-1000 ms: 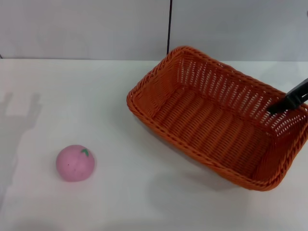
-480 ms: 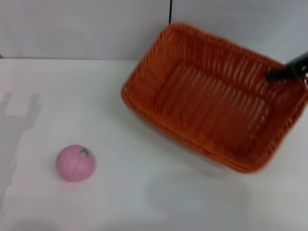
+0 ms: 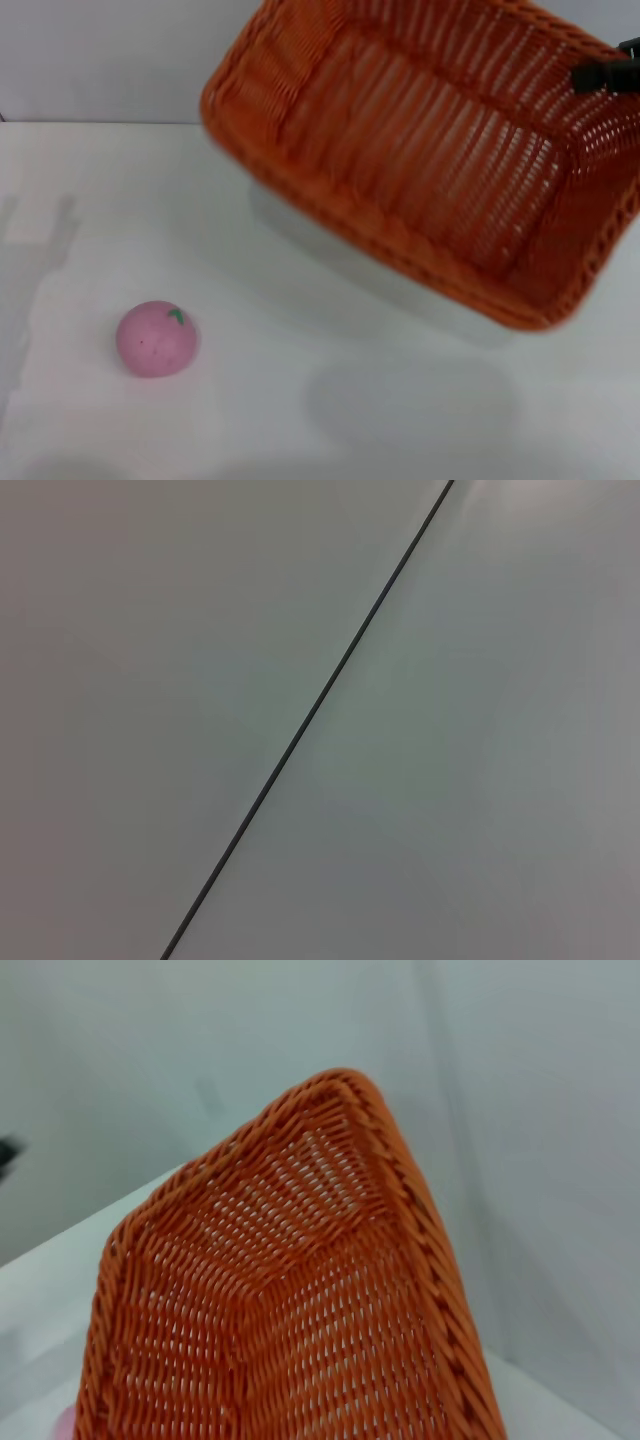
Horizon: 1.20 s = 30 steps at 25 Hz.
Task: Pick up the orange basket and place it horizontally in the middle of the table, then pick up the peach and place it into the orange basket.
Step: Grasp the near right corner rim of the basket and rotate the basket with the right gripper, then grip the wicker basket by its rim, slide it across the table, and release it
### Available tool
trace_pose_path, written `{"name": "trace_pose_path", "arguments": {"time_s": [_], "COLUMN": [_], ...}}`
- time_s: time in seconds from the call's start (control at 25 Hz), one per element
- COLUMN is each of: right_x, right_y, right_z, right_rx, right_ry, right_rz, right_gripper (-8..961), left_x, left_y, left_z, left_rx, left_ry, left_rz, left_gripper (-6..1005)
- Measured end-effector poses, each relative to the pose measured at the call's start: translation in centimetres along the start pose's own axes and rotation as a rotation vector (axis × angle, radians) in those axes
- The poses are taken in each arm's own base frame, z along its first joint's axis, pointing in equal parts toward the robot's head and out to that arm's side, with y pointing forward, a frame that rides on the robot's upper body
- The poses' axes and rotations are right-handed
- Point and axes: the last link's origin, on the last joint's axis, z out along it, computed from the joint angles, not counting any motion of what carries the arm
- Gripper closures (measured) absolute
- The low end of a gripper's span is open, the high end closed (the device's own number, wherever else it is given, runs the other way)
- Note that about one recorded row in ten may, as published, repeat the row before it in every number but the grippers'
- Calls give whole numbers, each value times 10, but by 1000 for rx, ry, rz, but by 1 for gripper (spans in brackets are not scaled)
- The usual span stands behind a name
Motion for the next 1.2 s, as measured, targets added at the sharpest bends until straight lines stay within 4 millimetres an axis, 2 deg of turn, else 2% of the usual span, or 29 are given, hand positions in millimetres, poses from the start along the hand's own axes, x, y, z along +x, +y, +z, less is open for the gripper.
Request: {"name": "trace_pose_path", "arguments": {"time_s": [0.2, 0.44, 0.72, 0.92, 1.2], "right_x": [-4, -2, 3, 15, 24], "right_y": [14, 28, 35, 34, 31], "right_z": [2, 20, 52, 74, 84], "right_rx": [-107, -234, -347, -351, -342], "right_ry": [45, 157, 233, 292, 311], "right_rz": [-139, -253, -283, -272, -242], "right_gripper": [795, 789, 783, 778, 772], "left_x": [0, -1, -2, -2, -1], "left_y": [0, 2, 5, 6, 4], "left_z": [0, 1, 2, -2, -6], "left_rx": [1, -4, -11, -5, 6], "left_ry": [5, 5, 9, 8, 8], "left_rz": [-4, -11, -25, -32, -41], "left_gripper": [201, 203, 206, 208, 211]}}
